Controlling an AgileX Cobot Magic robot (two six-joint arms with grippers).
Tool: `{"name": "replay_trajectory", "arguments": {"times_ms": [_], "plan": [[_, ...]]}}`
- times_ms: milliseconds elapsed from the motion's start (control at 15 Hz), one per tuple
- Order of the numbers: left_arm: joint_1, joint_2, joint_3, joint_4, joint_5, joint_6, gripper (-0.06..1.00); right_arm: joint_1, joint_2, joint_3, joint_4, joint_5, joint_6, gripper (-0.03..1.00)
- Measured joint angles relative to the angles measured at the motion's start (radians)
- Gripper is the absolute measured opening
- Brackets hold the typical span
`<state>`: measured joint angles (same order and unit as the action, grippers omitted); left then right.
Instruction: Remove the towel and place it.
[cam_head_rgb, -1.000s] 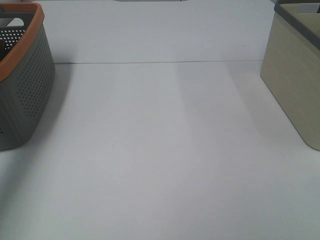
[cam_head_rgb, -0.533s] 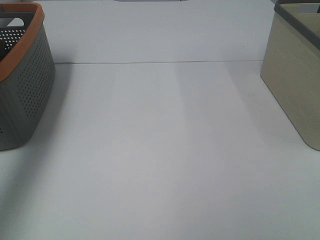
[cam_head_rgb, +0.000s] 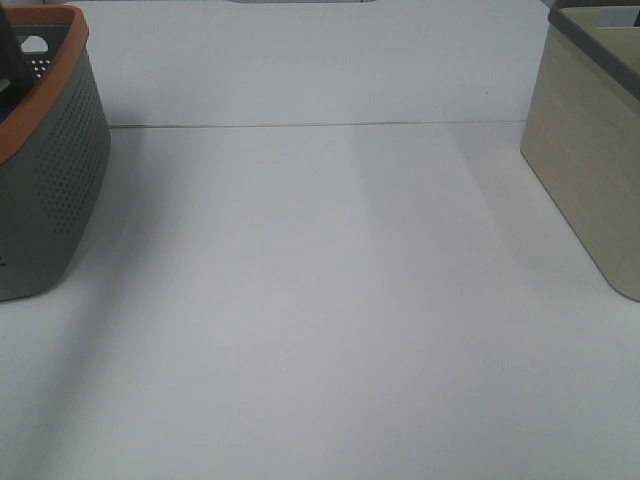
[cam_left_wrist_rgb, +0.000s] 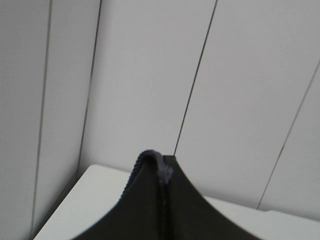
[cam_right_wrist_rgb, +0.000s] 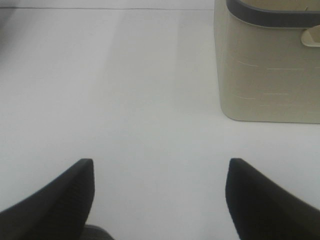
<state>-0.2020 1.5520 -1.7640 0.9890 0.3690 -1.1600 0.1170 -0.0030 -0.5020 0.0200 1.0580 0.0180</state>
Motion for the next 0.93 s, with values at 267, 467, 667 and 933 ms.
{"name": "replay_trajectory", "arguments": {"times_ms": [267,467,667,933], "plan": [[-0.061,-0.001,-0.114,0.001,-0.084,0.0,0.0,0.0,0.0,0.0,0.0,0.0,0.0,0.73],[-0.114,0.021,-0.14,-0.032,-0.216,0.0,0.0,0.0,0.0,0.0,0.0,0.0,0.0,0.73],[-0.164,0.063,-0.14,-0.069,-0.228,0.006,0.0,0.0,0.0,0.0,0.0,0.0,0.0,0.73],[-0.274,0.127,-0.14,-0.097,-0.287,0.019,0.0,0.0,0.0,0.0,0.0,0.0,0.0,0.73]]}}
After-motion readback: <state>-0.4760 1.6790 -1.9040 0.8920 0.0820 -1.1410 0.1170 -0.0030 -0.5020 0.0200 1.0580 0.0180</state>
